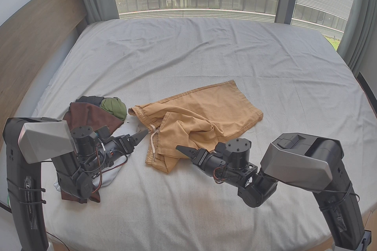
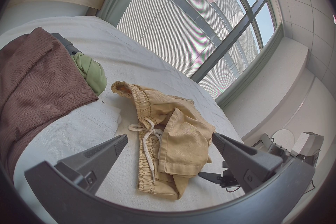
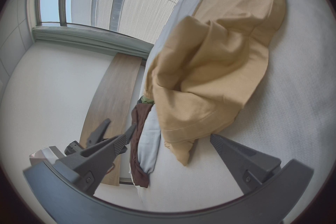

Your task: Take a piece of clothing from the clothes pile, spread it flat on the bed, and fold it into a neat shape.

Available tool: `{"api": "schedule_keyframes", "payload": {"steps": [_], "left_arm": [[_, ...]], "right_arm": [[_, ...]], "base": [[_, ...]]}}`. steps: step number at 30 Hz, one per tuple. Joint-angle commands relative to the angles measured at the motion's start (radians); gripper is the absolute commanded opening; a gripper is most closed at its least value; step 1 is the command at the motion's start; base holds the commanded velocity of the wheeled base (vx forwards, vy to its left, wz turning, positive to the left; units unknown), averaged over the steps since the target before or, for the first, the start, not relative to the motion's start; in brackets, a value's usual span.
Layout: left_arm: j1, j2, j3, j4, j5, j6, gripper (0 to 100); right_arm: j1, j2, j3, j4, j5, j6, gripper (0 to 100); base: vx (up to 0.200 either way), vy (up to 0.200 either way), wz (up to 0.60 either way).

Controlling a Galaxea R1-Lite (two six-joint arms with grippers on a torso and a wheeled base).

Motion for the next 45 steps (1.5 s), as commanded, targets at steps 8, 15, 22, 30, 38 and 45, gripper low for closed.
{"api": "schedule_keyframes", "payload": {"steps": [8, 15, 22, 30, 38, 45], "left_arm": [[0.004, -0.002, -0.004, -0.001, -0.001, -0.001, 100], [0.004, -0.001, -0.004, -0.001, 0.0, -0.001, 100], [0.004, -0.001, -0.004, -0.001, -0.001, -0.001, 100], [0.004, 0.001, -0.002, -0.001, 0.0, -0.001, 100], [0.003, 0.001, -0.002, -0.001, 0.0, -0.001, 100], [0.003, 0.001, -0.002, -0.001, 0.0, -0.001, 100]], "right_arm": [[0.001, 0.075, -0.097, 0.055, -0.026, 0.03, 100], [-0.002, 0.096, -0.169, 0.027, -0.081, 0.03, 100], [-0.001, 0.081, -0.149, -0.037, -0.086, 0.03, 100], [0.001, 0.066, -0.082, -0.108, -0.086, 0.023, 100], [-0.007, 0.067, -0.062, -0.135, -0.089, -0.017, 0], [-0.031, 0.029, -0.019, -0.135, -0.166, -0.065, 0]], "base": [[0.0, 0.0, 0.0], [0.0, 0.0, 0.0], [0.0, 0.0, 0.0], [0.0, 0.0, 0.0], [0.0, 0.0, 0.0], [0.0, 0.0, 0.0]]}}
